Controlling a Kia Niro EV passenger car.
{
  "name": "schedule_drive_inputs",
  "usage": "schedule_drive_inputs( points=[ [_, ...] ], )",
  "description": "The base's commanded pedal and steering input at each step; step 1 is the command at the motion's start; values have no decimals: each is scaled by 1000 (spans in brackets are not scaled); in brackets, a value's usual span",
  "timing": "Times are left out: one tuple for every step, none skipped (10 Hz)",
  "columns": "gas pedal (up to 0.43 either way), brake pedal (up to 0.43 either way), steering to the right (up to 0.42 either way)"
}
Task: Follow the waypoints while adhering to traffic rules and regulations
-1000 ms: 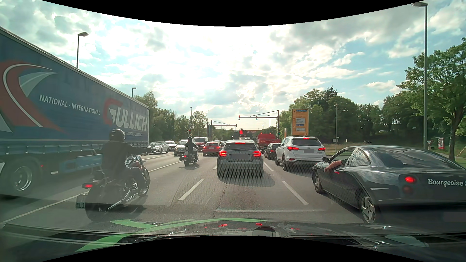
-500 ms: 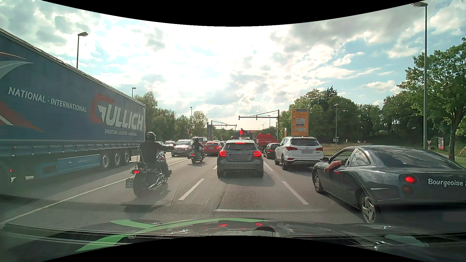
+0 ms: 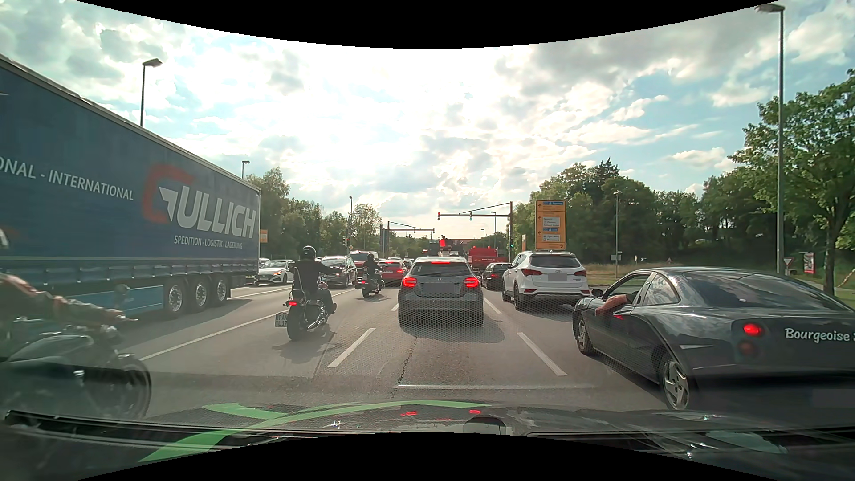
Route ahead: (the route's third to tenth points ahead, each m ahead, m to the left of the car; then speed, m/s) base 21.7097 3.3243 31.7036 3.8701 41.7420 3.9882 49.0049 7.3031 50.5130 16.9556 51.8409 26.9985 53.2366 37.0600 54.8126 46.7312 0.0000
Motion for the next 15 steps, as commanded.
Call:
schedule_drive_inputs(
  points=[
    [0, 549, -8],
    [0, 549, -8],
    [0, 549, -8],
    [0, 549, -8],
    [0, 549, -8],
    [0, 549, -8],
    [0, 549, -8],
    [0, 549, -8],
    [0, 549, -8],
    [0, 549, -8],
    [0, 549, -8],
    [0, 549, -8],
    [0, 549, -8],
    [0, 549, -8],
    [0, 543, -8]
  ],
)
